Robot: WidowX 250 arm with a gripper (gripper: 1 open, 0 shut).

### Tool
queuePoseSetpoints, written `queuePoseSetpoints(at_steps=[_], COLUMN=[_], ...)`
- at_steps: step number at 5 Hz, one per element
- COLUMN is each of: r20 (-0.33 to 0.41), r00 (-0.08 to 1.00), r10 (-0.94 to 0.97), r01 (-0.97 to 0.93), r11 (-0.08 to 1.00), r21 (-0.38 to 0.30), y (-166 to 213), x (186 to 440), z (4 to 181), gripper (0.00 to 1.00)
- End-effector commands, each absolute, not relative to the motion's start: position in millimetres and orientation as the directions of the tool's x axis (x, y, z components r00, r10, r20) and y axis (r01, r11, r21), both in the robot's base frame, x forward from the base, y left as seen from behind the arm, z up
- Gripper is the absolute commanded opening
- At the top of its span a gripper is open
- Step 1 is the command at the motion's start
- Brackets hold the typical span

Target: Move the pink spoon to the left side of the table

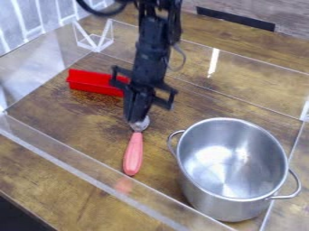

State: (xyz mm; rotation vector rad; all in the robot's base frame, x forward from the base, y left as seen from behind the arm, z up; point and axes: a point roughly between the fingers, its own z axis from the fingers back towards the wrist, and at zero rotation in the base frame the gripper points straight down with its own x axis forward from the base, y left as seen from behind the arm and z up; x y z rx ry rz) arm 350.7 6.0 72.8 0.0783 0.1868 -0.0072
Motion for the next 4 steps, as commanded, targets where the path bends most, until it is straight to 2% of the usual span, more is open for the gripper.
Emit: queuePoseSetpoints(at_steps=[1, 2, 4], r20=[-0.048, -0.047, -0.033], r00=[0.999, 0.999, 0.999], r10=[0.009, -0.009, -0.014], r01=[-0.005, 0.012, 0.015], r11=[0.996, 0.998, 0.999], r21=[0.085, 0.063, 0.031], y=[19.2, 9.6, -6.5], x=[353.3, 342.1, 326.4], z=[132.0, 117.3, 79.6], gripper=[0.00, 1.00, 1.00])
